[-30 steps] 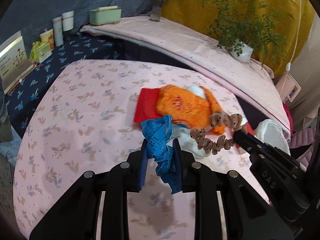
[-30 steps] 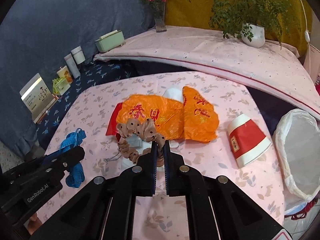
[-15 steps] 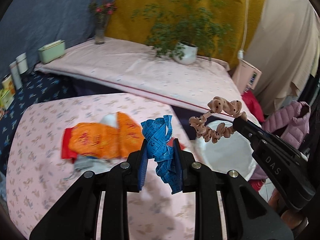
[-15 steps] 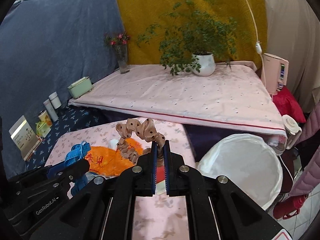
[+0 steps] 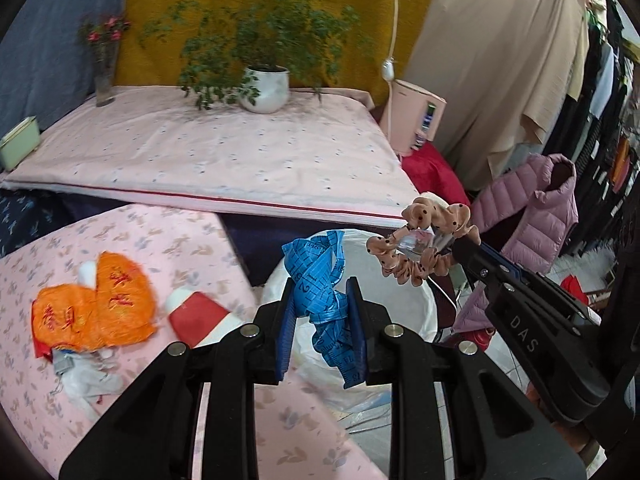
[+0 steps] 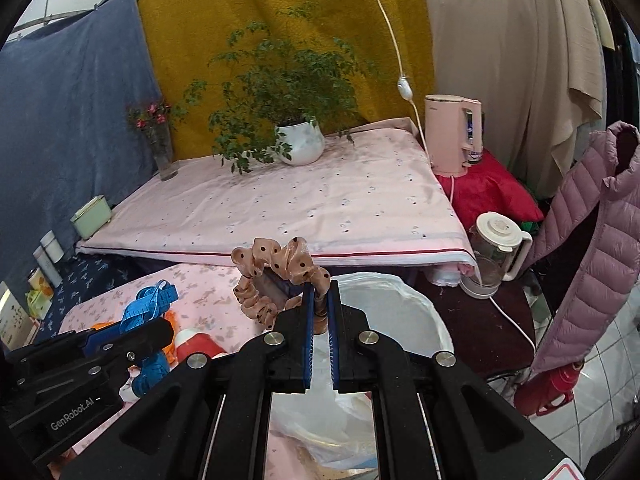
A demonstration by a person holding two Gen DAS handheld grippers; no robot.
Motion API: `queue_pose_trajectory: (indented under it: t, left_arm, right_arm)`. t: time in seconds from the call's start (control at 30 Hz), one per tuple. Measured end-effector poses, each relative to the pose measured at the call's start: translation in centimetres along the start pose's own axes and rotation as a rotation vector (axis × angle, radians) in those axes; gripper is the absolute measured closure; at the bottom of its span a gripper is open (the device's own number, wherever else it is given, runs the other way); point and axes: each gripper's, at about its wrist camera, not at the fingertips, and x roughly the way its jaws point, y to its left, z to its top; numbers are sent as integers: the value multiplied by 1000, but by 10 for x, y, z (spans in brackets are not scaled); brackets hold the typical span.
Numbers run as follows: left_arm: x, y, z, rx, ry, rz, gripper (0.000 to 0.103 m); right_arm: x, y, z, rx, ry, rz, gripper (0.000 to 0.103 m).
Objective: Collect trash
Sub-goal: 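Carry cord and bracelet over the bin and open both tools, then return both tools to the table near the orange bag and red envelope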
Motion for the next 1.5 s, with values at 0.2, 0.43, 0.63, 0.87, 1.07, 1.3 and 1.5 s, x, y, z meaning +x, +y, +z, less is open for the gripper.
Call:
queue_pose_trajectory:
  t: [0.2, 0.43, 0.63, 0.87, 1.07, 1.3, 1.5]
  left_arm:
    - [21, -22, 11, 14, 8, -37, 72]
    - [30, -24, 16, -16, -1, -11, 39]
    - [26, -14, 15, -16, -17, 40, 34]
    - [13, 11, 14, -40, -51, 105, 26]
    - [-1, 35, 11, -82, -81, 160, 16]
    - [-20, 70, 6, -139, -105, 213, 15]
    - [-36, 97, -1, -174, -118, 256, 15]
  right_arm:
    - [7, -28, 1, 37, 10, -41, 97]
    - [14, -45, 3, 61, 20, -63, 97]
    - [18, -40, 9, 59, 14, -58, 97]
    - [25, -24, 15, 38, 14, -52, 90]
    - [18, -9, 20, 26, -16, -54, 63]
    - [2, 15, 30, 3, -52, -24, 51]
    - [-6, 47, 27, -46, -56, 18, 46]
